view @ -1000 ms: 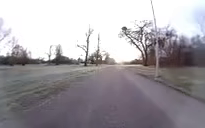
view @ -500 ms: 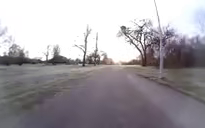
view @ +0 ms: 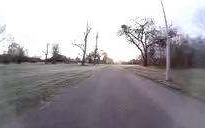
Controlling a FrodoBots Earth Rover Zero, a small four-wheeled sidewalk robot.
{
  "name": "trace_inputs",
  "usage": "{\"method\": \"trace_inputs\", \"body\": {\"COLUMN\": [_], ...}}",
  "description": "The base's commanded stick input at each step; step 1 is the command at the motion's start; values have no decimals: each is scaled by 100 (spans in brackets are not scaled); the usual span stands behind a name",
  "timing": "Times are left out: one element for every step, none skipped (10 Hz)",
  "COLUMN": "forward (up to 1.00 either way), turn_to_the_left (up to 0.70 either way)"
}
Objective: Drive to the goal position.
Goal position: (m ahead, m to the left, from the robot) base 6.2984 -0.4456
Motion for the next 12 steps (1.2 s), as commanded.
{"method": "trace_inputs", "body": {"forward": [100,100,100,100,100,100,100,100,100,100,100,100], "turn_to_the_left": [0,0,0,0,-6,-23,-40,-40,-25,0,0,0]}}
